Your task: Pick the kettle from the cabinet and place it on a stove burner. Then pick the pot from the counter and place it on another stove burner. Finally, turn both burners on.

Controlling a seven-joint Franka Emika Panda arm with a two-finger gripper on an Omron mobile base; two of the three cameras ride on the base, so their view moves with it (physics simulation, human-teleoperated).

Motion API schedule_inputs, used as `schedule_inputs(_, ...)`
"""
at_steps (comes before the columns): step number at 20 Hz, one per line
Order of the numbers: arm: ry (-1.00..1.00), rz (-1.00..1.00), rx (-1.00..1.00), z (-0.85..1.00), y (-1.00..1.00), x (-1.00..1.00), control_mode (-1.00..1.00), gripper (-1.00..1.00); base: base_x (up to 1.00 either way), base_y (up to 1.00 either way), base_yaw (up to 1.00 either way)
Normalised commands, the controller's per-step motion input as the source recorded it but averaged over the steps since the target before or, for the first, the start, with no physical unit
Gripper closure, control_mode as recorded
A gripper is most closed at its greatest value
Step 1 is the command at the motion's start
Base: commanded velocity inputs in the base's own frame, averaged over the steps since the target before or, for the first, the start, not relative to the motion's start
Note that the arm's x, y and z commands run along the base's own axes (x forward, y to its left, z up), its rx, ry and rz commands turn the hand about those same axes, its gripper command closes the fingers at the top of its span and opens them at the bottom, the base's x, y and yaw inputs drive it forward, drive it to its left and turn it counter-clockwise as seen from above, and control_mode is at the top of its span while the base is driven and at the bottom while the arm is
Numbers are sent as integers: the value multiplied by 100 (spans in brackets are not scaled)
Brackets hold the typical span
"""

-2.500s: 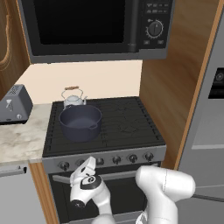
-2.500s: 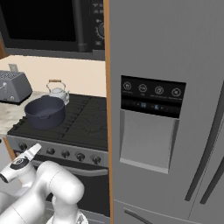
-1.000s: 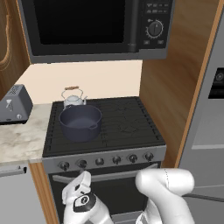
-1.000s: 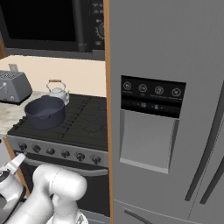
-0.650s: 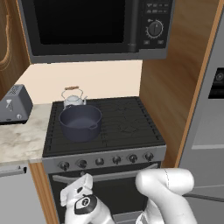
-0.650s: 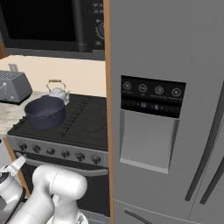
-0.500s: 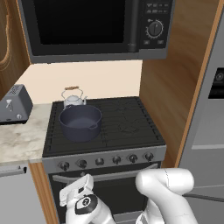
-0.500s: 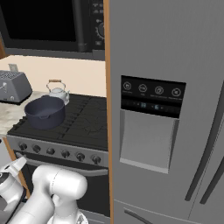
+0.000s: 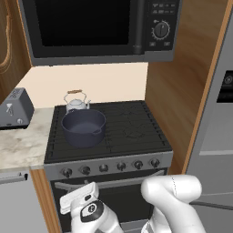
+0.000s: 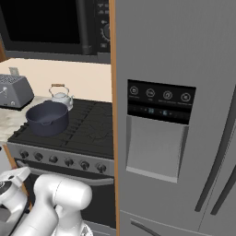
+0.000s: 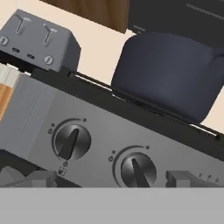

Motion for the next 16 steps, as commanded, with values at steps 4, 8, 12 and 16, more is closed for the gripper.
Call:
schedule_inputs(4, 0, 2, 15, 1, 5, 0, -100, -100, 0, 0, 0)
schedule_inputs(8, 0, 0, 10, 1, 15, 3, -100, -100, 0, 0, 0)
schedule_inputs(12, 0, 0, 8, 2, 16, 3, -100, -100, 0, 0, 0)
schedule_inputs(16, 0, 0, 7, 1, 13, 6, -100, -100, 0, 0, 0)
